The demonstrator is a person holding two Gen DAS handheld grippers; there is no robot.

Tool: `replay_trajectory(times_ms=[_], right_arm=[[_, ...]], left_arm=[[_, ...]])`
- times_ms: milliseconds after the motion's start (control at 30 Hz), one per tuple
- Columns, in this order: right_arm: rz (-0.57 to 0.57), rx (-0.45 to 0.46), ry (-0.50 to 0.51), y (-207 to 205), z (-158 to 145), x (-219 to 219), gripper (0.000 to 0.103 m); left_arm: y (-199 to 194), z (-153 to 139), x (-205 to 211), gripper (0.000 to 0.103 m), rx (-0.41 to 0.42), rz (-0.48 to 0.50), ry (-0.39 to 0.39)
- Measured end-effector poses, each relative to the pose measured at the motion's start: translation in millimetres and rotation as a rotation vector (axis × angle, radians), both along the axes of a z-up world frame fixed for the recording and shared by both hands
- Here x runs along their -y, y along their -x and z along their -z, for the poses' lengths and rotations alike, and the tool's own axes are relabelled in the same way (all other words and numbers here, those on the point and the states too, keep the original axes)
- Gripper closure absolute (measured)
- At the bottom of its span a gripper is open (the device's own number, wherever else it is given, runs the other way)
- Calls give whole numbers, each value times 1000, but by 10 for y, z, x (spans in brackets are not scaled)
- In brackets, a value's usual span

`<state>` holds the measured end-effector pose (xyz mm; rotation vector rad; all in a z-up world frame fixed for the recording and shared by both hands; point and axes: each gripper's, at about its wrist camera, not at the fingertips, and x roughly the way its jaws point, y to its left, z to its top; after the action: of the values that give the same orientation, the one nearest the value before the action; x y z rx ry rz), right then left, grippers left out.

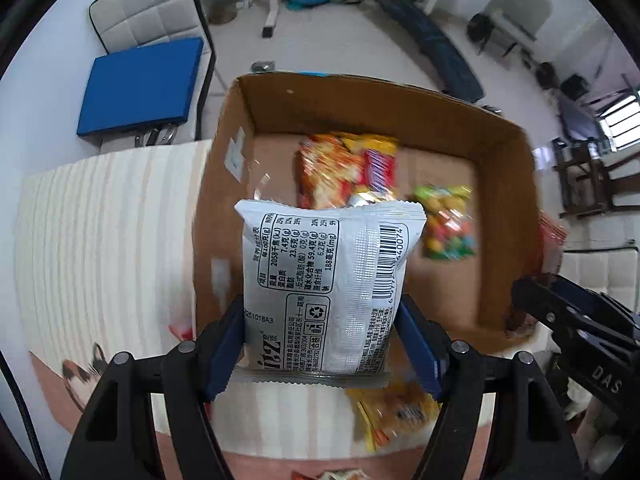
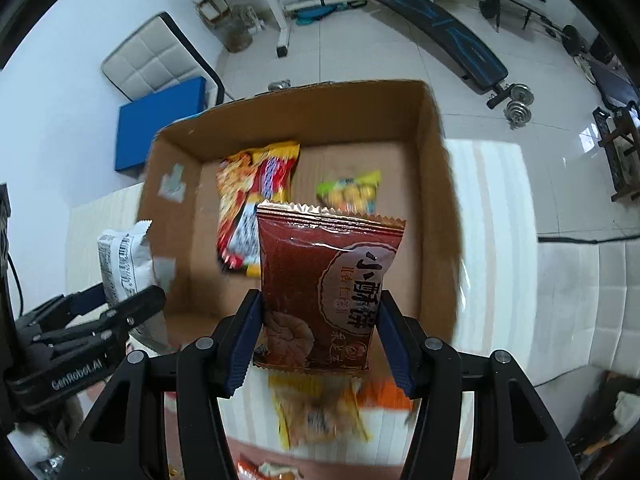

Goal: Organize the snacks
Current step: 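Carry both packets into the box and open both tools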

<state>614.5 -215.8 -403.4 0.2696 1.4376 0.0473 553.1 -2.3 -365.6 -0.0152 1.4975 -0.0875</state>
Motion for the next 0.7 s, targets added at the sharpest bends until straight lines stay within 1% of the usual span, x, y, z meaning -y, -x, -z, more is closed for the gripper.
replay_trajectory(times_ms=[67, 200, 300, 333, 367, 400, 433, 467, 533, 600, 700], right_arm=[[-7, -26, 9, -215, 177, -17, 44], [-6, -68, 11, -539, 488, -47, 44], [-1, -95, -35, -736, 656, -73, 43], [-3, -108, -56, -790, 723, -98, 43], [-8, -141, -54, -870, 816, -123, 38], [-12, -159, -45, -922, 883, -137, 25], [-12, -165, -43, -944, 931, -140, 17], [-13, -168, -33, -970, 958, -145, 11], [-21, -175, -9, -1006, 993, -154, 11], [-26, -185, -7, -1020, 1029, -152, 11], [-32, -195, -2, -1007, 1051, -135, 11]], left_arm=[[-209, 120, -4, 32, -25, -5, -28], [-582, 381, -28, 32, -76, -2, -50], [-735, 536, -26, 31, -121, 5, -50], [-774, 602, -50, 31, -138, -4, -64], [-802, 646, -49, 31, -148, -11, -68], [-826, 703, -43, 31, -163, -7, -73], [-850, 746, -41, 24, -170, -11, -85], [-868, 760, -39, 15, -166, -14, -84], [-891, 755, -31, 13, -148, -18, -86], [-894, 751, -49, 13, -154, -26, -52], [-865, 737, -57, 13, -158, -38, -40]])
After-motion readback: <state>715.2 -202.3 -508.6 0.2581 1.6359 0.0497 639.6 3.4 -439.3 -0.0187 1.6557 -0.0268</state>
